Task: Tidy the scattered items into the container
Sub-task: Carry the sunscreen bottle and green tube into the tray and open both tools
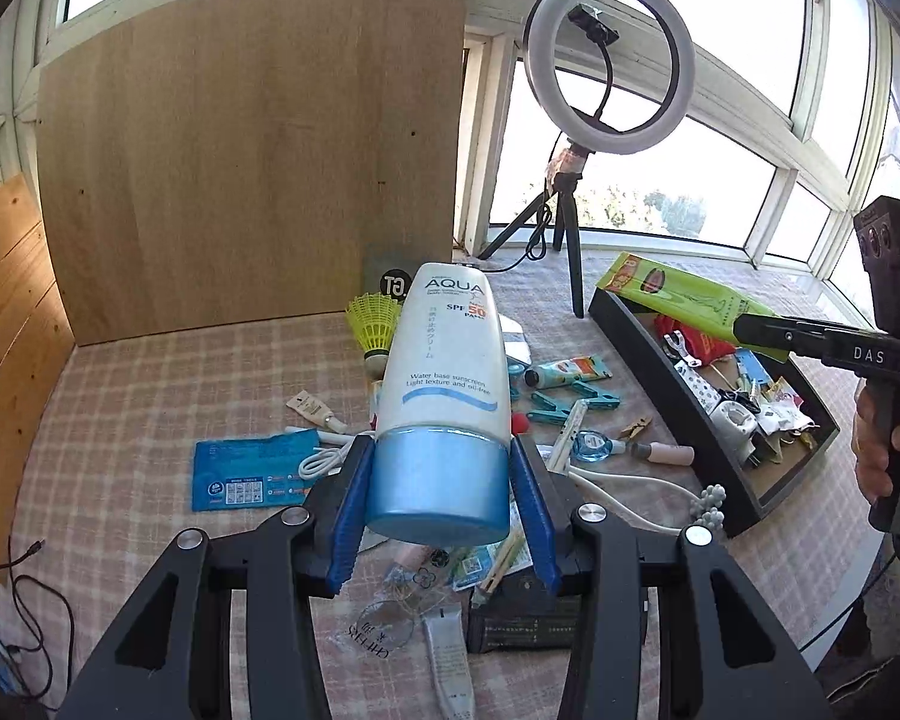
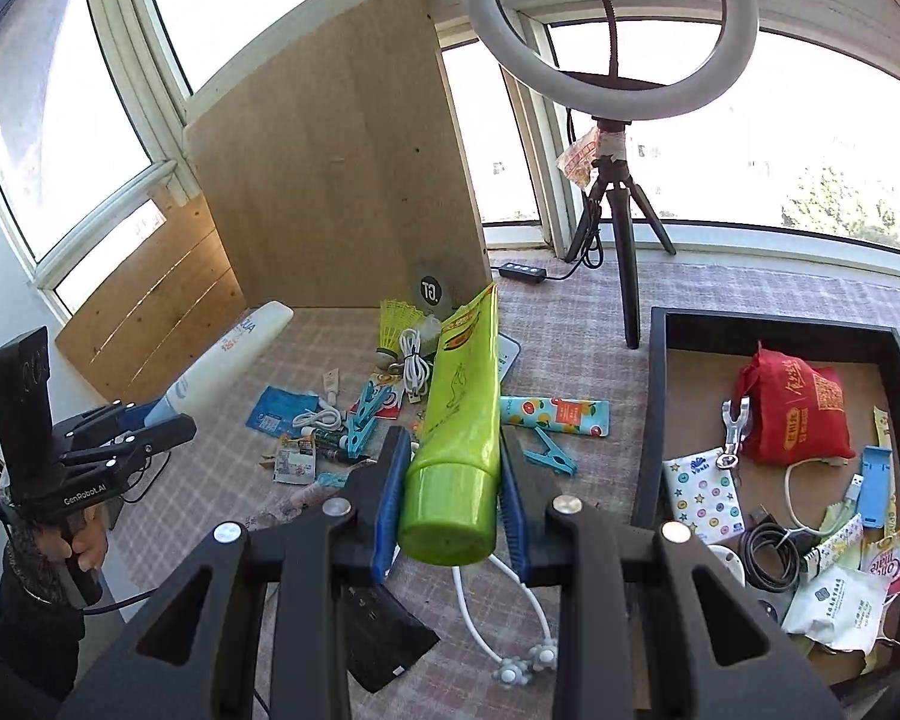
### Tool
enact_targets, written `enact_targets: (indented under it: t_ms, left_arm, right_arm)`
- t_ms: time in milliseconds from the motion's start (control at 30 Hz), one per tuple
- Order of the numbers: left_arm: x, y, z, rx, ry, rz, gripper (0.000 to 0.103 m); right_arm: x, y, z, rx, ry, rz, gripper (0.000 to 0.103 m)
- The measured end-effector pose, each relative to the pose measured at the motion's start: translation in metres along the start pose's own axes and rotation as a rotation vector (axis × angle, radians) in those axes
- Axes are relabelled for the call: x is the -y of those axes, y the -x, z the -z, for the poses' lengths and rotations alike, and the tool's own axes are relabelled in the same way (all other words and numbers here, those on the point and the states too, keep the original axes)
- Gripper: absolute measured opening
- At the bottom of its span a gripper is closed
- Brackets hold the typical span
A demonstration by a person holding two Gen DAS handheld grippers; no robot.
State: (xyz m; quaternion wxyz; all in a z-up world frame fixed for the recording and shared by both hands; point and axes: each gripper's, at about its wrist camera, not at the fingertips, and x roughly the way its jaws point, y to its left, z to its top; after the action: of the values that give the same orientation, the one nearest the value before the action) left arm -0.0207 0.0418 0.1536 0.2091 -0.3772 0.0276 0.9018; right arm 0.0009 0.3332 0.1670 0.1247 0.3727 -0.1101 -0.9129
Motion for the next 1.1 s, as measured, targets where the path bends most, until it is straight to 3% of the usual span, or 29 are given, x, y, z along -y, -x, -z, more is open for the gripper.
enact_targets:
  t_ms: [633, 1100]
  left_arm:
    - [0.124, -0.023, -0.042, 0.039, -0.123, 0.077, 0.043]
    - [0.231, -0.095, -0.061, -0.035, -0.216, 0.222, 0.043]
  right_arm:
    - [0.100, 0.100, 0.035, 0.127, -0.165, 0.262, 0.028]
    - [0.171, 0.111, 0.048, 0.116, -0.260, 0.404, 0.028]
